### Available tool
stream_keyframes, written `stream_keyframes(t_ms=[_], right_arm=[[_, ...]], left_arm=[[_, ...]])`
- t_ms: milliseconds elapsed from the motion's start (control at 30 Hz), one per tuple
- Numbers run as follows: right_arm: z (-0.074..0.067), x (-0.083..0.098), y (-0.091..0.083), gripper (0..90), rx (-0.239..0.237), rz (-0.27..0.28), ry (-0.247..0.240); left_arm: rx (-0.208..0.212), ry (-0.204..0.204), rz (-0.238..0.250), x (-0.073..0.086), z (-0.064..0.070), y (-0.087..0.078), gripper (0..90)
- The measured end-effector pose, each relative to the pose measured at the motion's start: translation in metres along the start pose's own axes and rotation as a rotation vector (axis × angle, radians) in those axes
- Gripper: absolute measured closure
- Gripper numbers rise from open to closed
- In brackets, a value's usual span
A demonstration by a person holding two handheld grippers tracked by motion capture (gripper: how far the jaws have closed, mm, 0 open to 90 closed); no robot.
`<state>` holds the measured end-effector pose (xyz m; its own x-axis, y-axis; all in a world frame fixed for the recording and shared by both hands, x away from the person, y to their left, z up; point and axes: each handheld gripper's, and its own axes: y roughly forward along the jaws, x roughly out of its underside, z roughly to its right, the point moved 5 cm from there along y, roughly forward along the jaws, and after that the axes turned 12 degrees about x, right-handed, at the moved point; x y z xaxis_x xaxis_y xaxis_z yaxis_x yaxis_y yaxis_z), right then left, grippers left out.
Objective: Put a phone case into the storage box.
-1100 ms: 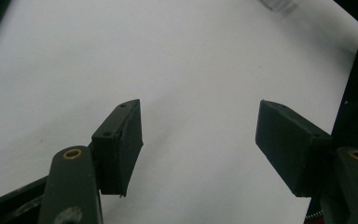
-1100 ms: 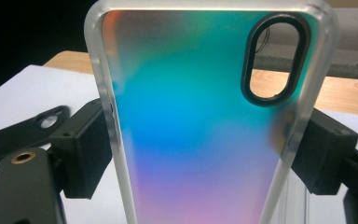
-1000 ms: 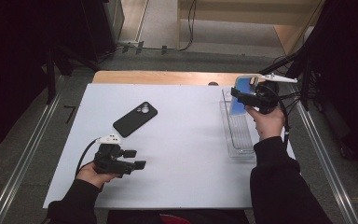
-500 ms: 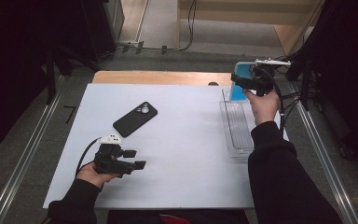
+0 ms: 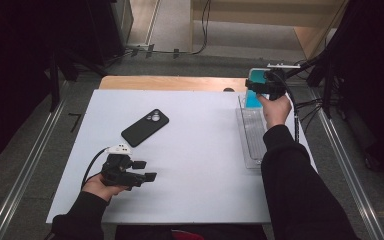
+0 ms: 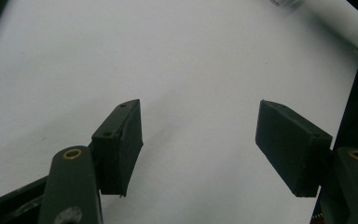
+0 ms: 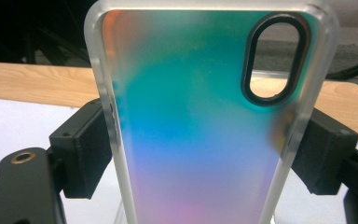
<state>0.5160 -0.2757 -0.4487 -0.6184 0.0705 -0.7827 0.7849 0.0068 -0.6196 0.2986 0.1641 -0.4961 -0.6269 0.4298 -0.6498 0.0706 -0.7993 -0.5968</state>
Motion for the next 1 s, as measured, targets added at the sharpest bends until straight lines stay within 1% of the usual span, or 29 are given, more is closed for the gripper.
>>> stream_keyframes(t_ms=[67,167,200,267,367,433,500,567,633,767,833,933,1000], right_arm=[[-0.002,0.003,0.007,15.2,0.002,-0.009,0.002],[-0.003,0.008,0.016,15.0,0.018,-0.027,0.004],[-0.004,0.01,0.018,15.0,0.02,-0.036,0.013],[-0.005,0.012,0.022,14.9,0.022,-0.044,0.014],[-0.006,0.014,0.026,14.8,0.033,-0.043,0.006],[-0.006,0.015,0.027,14.7,0.03,-0.033,0.017],[-0.007,0.016,0.028,14.7,0.026,-0.037,-0.002],[-0.007,0.017,0.029,14.7,0.046,-0.033,-0.03],[-0.008,0.018,0.031,14.7,0.049,-0.03,-0.046],[-0.008,0.021,0.036,13.8,0.057,-0.054,-0.05],[-0.008,0.022,0.038,10.6,0.043,-0.053,-0.051],[-0.009,0.023,0.039,9.4,0.031,-0.056,-0.055],[-0.009,0.023,0.039,7.3,0.034,-0.061,-0.058]], left_arm=[[0.001,0.0,0.0,0.0,0.0,0.0,31.6],[0.002,0.002,-0.003,0.0,0.0,0.0,31.7],[0.003,0.003,-0.003,0.0,0.0,0.0,31.6],[0.003,0.004,-0.005,0.0,0.0,0.001,31.7],[0.004,0.004,-0.005,0.0,0.001,0.0,31.7],[0.004,0.004,-0.006,0.001,0.0,0.001,31.6],[0.004,0.003,-0.008,0.001,0.001,0.001,31.7],[0.006,0.005,-0.01,0.001,0.001,0.001,31.7],[0.005,0.004,-0.011,0.001,0.001,0.001,31.7],[0.006,0.005,-0.015,0.001,0.001,0.002,31.7],[0.005,0.005,-0.015,0.001,0.001,0.002,31.6],[0.004,0.004,-0.018,0.001,0.001,0.002,31.7],[0.004,0.004,-0.019,0.001,0.001,0.002,31.7]])
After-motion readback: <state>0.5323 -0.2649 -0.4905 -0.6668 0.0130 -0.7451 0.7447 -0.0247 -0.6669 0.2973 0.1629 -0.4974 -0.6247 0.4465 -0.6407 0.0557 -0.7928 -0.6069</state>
